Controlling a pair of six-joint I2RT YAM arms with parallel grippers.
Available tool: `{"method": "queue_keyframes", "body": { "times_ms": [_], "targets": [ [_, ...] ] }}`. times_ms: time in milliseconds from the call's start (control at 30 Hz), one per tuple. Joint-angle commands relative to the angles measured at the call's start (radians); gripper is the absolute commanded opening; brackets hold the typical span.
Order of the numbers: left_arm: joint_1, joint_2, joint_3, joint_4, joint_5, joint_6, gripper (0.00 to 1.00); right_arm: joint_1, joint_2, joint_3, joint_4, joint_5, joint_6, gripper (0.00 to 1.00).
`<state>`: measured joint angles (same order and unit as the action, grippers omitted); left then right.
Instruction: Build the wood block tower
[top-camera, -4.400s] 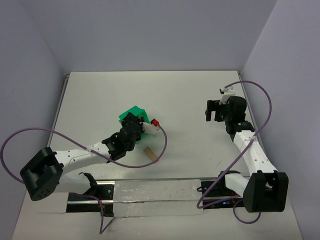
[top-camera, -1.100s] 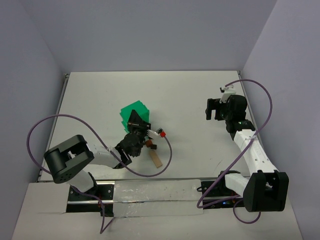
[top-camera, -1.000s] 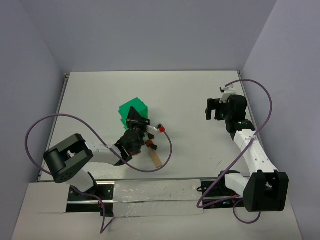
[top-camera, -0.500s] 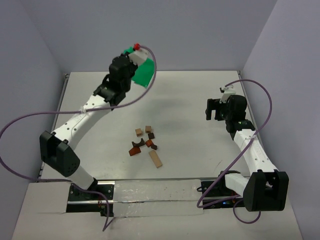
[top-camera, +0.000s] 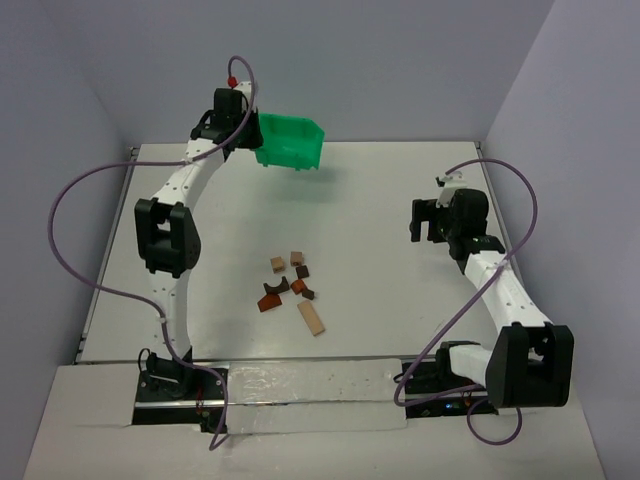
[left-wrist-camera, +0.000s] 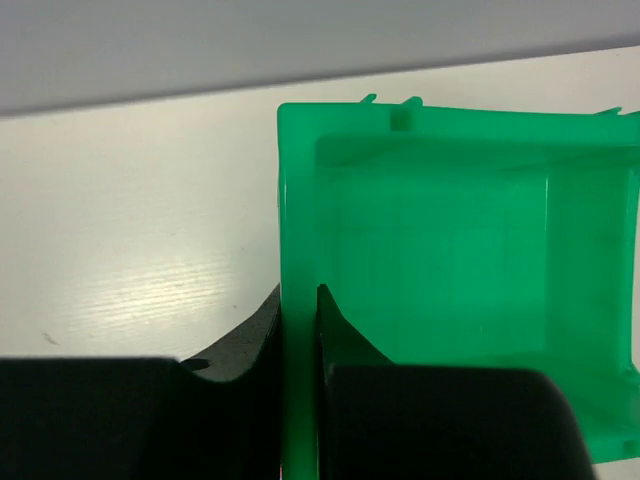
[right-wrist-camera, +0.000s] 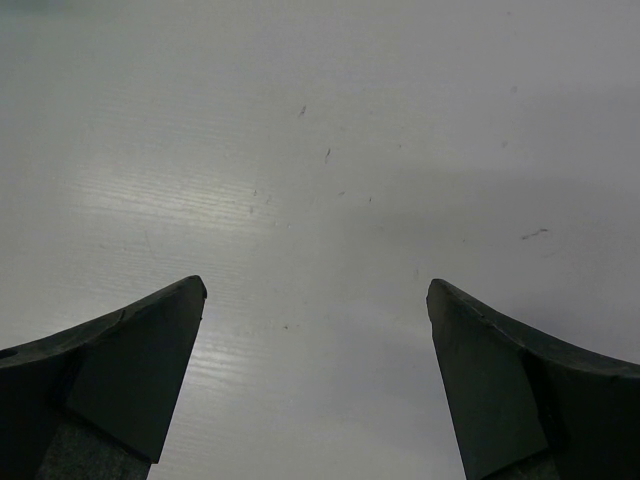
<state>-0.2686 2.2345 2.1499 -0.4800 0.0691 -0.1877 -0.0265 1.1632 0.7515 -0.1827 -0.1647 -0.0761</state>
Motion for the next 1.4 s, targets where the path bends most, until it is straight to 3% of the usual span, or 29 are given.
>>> {"method": "queue_keyframes", "body": {
  "times_ms": [0, 233, 633, 933, 1267, 1367],
  "targets": [
    [0.029, 0.023, 0.047, 0.048, 0.113, -0.144, 0.00, -0.004, 0.019, 0.052, 0.011, 0.013, -0.004, 1.00],
    [0.035, 0.117, 0.016, 0.188, 0.081, -0.205, 0.00, -0.006, 0.051, 0.060, 0.009, 0.010, 0.005, 1.00],
    [-0.009, 0.243, 0.089, 0.245, -0.132, -0.160, 0.00, -0.004, 0.066, 0.063, 0.009, 0.011, 0.006, 1.00],
    [-0.012, 0.330, 0.184, 0.257, -0.153, -0.154, 0.00, -0.004, 0.072, 0.064, 0.006, 0.014, 0.004, 1.00],
    [-0.012, 0.372, 0.226, 0.292, -0.173, -0.139, 0.09, -0.006, 0.075, 0.065, 0.004, 0.014, 0.006, 1.00],
    [-0.012, 0.370, 0.228, 0.297, -0.174, -0.136, 0.16, -0.005, 0.071, 0.065, 0.006, 0.014, 0.006, 1.00]
  ]
}}
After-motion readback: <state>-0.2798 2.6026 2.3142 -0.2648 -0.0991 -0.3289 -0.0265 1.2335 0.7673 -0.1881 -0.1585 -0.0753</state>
